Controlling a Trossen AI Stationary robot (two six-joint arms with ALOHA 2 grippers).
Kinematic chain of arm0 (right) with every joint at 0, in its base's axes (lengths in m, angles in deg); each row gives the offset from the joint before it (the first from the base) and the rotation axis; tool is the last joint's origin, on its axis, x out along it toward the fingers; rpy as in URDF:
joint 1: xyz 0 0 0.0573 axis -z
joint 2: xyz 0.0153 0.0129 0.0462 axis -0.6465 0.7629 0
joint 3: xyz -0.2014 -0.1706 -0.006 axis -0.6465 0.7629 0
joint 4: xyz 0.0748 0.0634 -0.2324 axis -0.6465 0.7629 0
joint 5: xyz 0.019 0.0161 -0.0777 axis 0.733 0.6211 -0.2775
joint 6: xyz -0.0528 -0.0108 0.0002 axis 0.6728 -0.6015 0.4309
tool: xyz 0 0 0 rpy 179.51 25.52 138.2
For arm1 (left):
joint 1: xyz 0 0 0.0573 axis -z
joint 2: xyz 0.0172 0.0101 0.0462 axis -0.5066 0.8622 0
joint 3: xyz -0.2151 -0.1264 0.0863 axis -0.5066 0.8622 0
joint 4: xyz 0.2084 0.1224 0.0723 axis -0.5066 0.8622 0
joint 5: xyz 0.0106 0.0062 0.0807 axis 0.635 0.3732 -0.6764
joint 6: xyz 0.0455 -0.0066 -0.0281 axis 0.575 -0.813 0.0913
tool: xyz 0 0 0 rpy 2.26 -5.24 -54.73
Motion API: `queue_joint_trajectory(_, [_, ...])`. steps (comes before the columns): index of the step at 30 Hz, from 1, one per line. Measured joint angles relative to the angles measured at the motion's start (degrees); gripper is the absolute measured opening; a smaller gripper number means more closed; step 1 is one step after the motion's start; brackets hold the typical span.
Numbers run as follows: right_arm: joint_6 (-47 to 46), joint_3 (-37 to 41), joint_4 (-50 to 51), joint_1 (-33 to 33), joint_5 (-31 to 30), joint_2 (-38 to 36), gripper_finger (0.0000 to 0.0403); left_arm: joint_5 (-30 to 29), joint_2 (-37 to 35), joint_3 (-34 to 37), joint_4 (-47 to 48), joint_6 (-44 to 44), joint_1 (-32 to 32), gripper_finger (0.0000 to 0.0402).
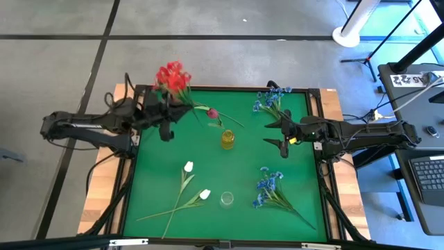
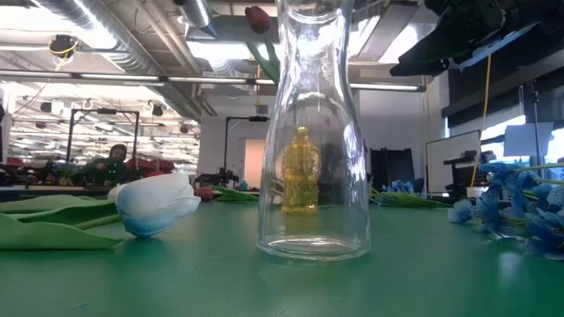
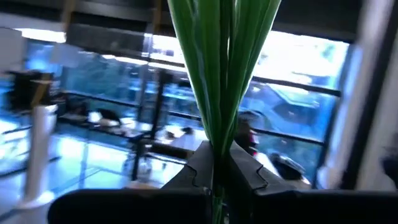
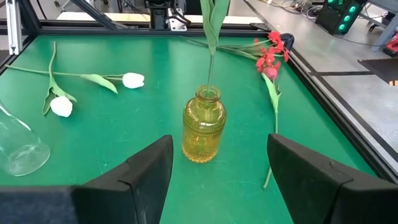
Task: Sort flowers into vase by color
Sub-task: Put the bottom orange flowers into the yellow vase
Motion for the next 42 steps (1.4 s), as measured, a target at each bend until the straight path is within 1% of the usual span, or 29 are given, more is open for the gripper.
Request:
queue_joint_trajectory(6, [0.0, 0.0, -0.1, 0.0, 0.0, 0.0, 0.0259, -0.5, 6.1, 0.1, -9.0, 4.4, 7.9, 0.0009])
queue_joint_trajectory(10, [0.0, 0.0, -0.3, 0.0, 0.0, 0.0, 0.0259, -5.4, 12.9, 0.1, -16.0, 8.8, 11.9, 0.0009])
queue_joint_trajectory(14, [0.0, 0.0, -1.1, 0.0, 0.0, 0.0, 0.0259, -11.8, 21.5, 0.1, -24.3, 10.7, 12.1, 0.0009])
queue_joint_trajectory(20, [0.0, 0.0, -1.7, 0.0, 0.0, 0.0, 0.0259, -19.1, 33.3, 0.0, -37.1, 10.0, 9.8, 0.0009])
queue_joint_trajectory(24, [0.0, 0.0, -1.5, 0.0, 0.0, 0.0, 0.0259, -25.2, 37.6, -1.6, -36.9, 12.5, 9.4, 0.0009])
queue_joint_trajectory(26, [0.0, 0.0, -1.5, 0.0, 0.0, 0.0, 0.0259, -27.0, 39.0, -2.2, -36.4, 14.1, 9.2, 0.0009])
queue_joint_trajectory(33, [0.0, 0.0, -1.5, 0.0, 0.0, 0.0, 0.0259, -27.2, 42.1, -3.5, -34.5, 16.1, 8.7, 0.0009])
queue_joint_trajectory(42, [0.0, 0.0, -1.5, 0.0, 0.0, 0.0, 0.0259, -27.1, 44.9, -3.5, -32.5, 12.9, 7.4, 0.0009])
